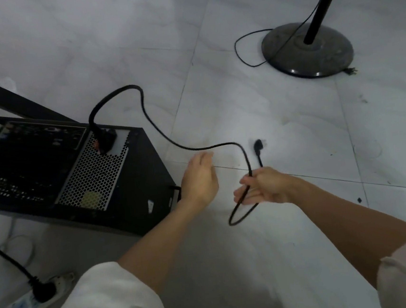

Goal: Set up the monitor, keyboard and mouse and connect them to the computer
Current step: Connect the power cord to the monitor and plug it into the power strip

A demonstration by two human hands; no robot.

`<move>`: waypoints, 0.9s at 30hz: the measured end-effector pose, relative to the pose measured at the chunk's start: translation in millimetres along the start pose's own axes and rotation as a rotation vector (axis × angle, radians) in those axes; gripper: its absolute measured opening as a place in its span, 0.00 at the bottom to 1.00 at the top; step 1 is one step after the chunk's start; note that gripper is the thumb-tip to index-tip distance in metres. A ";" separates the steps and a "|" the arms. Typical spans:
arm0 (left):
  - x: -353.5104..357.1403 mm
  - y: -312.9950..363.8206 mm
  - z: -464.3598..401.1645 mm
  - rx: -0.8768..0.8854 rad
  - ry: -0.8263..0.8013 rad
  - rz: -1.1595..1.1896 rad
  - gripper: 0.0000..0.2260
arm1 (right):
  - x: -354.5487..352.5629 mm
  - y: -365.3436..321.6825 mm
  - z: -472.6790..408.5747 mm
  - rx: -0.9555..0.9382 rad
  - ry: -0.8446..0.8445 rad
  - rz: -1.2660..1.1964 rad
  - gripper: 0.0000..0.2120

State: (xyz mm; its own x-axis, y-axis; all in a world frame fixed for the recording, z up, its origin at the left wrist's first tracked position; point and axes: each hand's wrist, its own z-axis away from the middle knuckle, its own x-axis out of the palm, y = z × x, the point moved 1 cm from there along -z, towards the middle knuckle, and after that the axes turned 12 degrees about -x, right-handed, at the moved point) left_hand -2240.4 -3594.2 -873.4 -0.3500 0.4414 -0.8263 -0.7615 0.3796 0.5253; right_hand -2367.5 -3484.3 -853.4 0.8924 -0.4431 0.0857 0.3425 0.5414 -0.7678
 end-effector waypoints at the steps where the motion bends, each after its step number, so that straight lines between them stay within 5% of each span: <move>1: 1.9 -1.7 5.9 -0.058 -0.119 0.114 0.18 | 2.1 -6.0 -1.3 -0.033 0.043 -0.086 0.05; 5: 9.1 -9.5 41.6 -0.335 -0.617 0.539 0.18 | 5.9 -8.6 -7.8 -0.057 0.162 -0.343 0.06; 8: 6.0 -26.1 67.2 -0.342 -0.679 0.571 0.08 | 23.9 -4.2 -10.0 -0.018 0.145 -0.341 0.05; 12: -11.6 -49.6 83.4 -0.528 -0.697 0.682 0.09 | 55.9 2.6 -12.6 -0.044 0.068 -0.232 0.10; 17: -25.1 -73.8 99.6 -0.711 -0.569 0.722 0.11 | 96.8 36.3 1.9 0.054 -0.280 0.279 0.14; 21: -29.3 -100.9 122.5 -0.840 -0.557 0.801 0.11 | 124.0 76.7 17.6 -0.043 -0.565 0.870 0.20; 27: -45.3 -145.7 147.0 -0.986 -0.481 0.925 0.07 | 159.8 139.9 32.9 -0.138 -0.798 1.359 0.10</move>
State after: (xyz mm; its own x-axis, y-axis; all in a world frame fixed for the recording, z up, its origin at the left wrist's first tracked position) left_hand -2033.4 -3550.0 -882.7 -0.8559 0.5168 -0.0194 -0.4968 -0.8111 0.3088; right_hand -2167.3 -3455.8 -926.3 0.4320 0.7971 -0.4220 -0.7970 0.1183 -0.5923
